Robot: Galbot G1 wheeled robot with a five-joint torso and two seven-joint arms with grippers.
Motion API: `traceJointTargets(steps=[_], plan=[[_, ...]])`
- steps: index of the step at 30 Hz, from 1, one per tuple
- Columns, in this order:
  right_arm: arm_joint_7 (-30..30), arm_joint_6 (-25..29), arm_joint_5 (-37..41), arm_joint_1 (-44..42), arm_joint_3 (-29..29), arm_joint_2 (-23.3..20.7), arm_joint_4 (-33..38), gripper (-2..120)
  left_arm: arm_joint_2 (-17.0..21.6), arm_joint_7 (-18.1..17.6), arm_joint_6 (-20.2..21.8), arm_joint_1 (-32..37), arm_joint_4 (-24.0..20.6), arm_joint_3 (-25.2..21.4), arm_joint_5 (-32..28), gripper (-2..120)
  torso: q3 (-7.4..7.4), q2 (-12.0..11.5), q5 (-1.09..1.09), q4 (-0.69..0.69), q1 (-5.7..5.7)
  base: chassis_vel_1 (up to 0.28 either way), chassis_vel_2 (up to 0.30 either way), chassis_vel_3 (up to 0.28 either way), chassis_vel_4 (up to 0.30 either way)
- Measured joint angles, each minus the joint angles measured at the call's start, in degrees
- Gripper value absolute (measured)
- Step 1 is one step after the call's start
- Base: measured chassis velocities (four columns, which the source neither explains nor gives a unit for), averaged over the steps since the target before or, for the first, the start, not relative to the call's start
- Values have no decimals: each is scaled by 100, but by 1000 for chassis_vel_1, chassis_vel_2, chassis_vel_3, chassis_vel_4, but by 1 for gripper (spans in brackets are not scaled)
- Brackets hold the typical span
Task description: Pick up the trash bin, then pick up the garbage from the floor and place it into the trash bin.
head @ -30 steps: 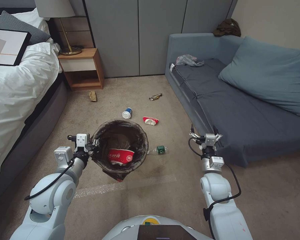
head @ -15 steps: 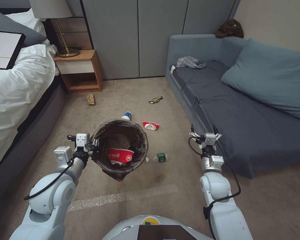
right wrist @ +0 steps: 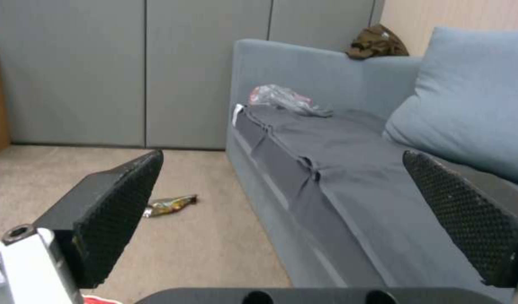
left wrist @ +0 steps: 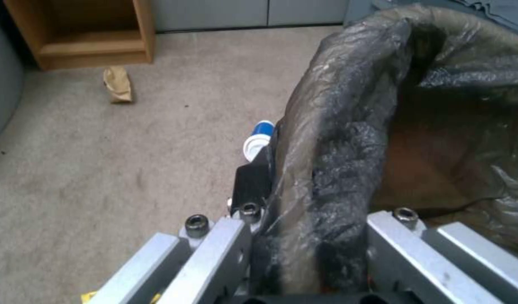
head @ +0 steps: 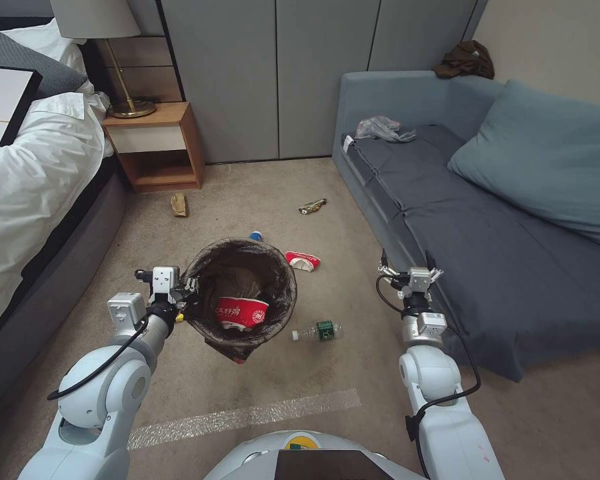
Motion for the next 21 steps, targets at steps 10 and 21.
traceJointTargets(steps=[10, 21], plan=[[285, -1090, 66, 105, -193, -354, 226, 100, 9, 2, 0, 7, 10, -8, 1, 5, -1, 0, 0, -1, 0, -6, 9, 12, -7], [413, -3533, 1409, 1041, -802, -1003, -97, 100, 22, 11, 42, 13, 15, -38, 5, 5, 0, 0, 0, 0, 0, 0, 0, 0, 0]])
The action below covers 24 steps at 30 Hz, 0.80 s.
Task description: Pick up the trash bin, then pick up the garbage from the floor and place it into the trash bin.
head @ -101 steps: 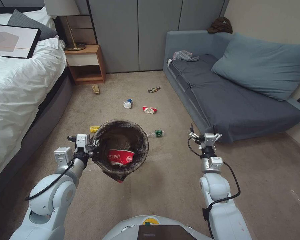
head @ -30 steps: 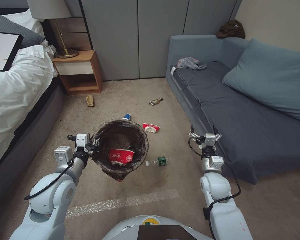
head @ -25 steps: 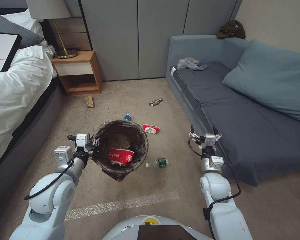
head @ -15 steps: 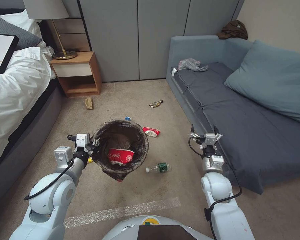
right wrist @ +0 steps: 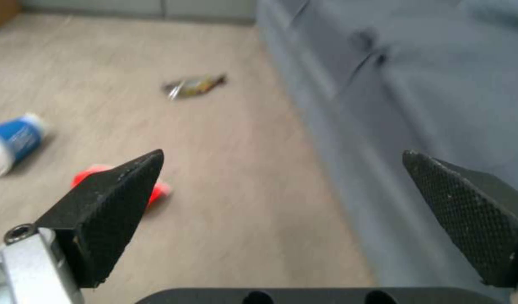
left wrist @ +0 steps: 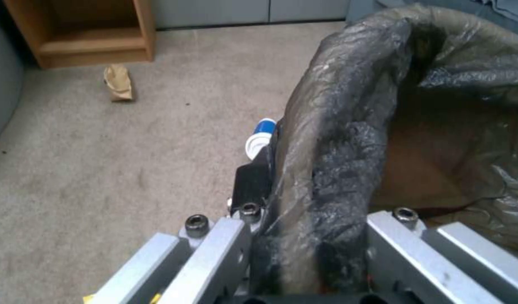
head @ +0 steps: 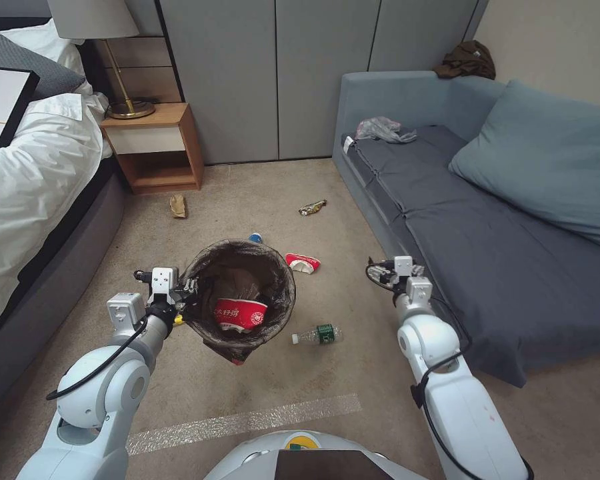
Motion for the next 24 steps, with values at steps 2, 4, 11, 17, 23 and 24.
traceJointTargets(steps=[2, 4, 11, 17, 23, 24], plan=[[12, -190, 142, 108, -95, -48, -82, 100, -7, 1, 1, 3, 0, -6, 2, 5, 0, 0, 0, 1, 0, 0, 0, 0, 0], [2, -561, 477, 338, -343, -142, -280, 100, -19, 3, 2, 2, 0, -15, 5, 5, 0, 0, 0, 0, 0, 0, 0, 0, 0], [-38, -998, 758, 829, -1128, -300, -863, 100, -57, 12, 4, -2, 10, -39, 16, 5, 0, 0, -1, -1, 0, 0, 0, 0, 0], [-102, -1321, 781, 1080, -1699, -371, -1296, 100, -78, 24, 2, -8, 36, -80, 18, 5, 0, 0, -1, 0, 0, 0, 0, 0, 0], [-233, -1412, 421, 1212, -2156, -440, -1718, 100, -109, 43, -16, -11, 73, -115, 16, 5, 0, 0, 0, 0, 0, 0, 0, 0, 0], [-233, -1412, 421, 1212, -2156, -440, -1718, 100, -109, 43, -16, -11, 73, -115, 16, 5, 0, 0, 0, 0, 0, 0, 0, 0, 0]])
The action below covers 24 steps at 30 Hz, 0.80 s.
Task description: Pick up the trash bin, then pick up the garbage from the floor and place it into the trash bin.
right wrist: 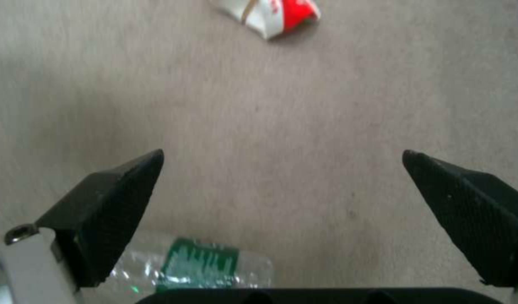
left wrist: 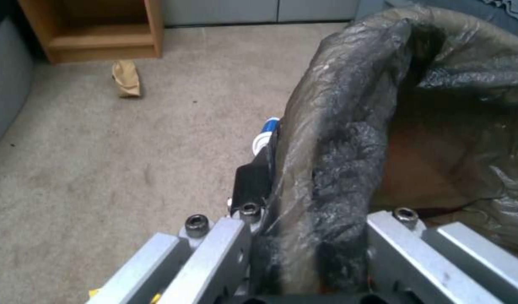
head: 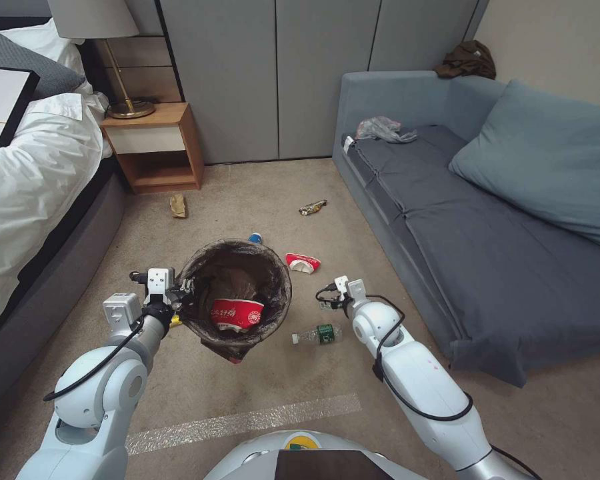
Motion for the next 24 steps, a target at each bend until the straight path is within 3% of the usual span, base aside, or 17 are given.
traceJointTargets(steps=[13, 24], plan=[[-239, 26, -571, 115, -1055, -481, -404, 100, -51, 23, -9, -49, 48, 33, 1, 5, 0, 0, 0, 0, 0, 0, 0, 0, 0], [-279, 42, -627, 532, -1962, -953, -133, 100, -42, 66, -22, -32, 48, 13, 31, 5, 0, 1, 1, 0, 0, 0, 0, 0, 0]])
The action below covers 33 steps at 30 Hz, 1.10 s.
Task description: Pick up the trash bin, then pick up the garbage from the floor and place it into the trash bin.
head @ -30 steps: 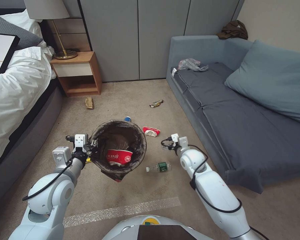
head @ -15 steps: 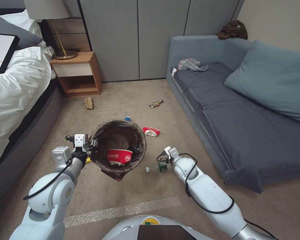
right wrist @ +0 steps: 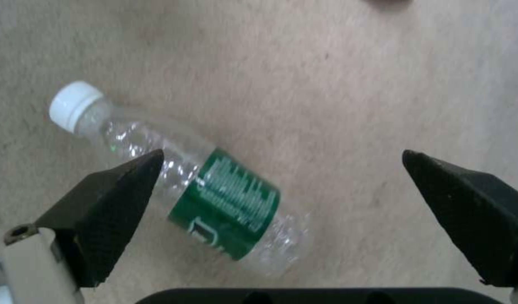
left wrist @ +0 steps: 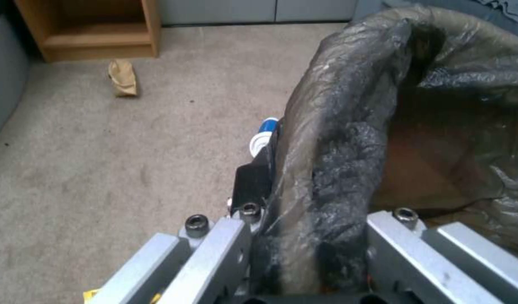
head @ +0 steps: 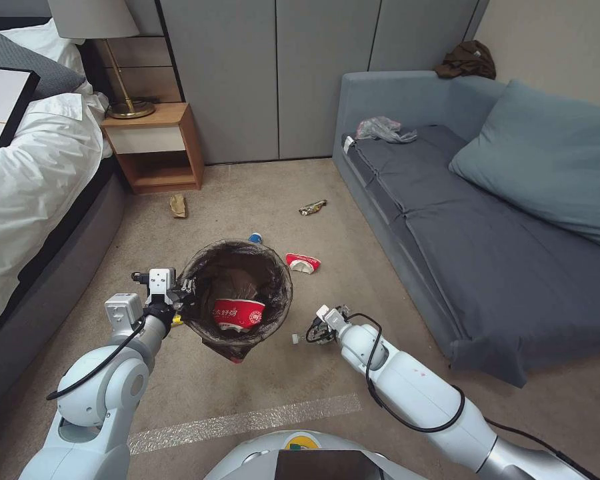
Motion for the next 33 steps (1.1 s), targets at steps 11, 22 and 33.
traceJointTargets(steps=[11, 22, 33], plan=[[-50, 4, 16, 319, -570, -126, -180, 100, 20, 18, -15, -4, -4, -23, 0, 5, 0, 0, -1, 0, 0, 0, 0, 0, 0], [-39, 7, 106, 664, -1132, 80, -560, 100, 12, 40, -21, 3, 12, -73, 0, 5, 0, 0, -1, 0, 0, 0, 0, 0, 0], [-55, 8, 178, 751, -1259, 358, -941, 100, 5, 43, -22, 3, -4, -114, -14, 5, 0, 0, -2, 0, 0, 0, 0, 0, 0]])
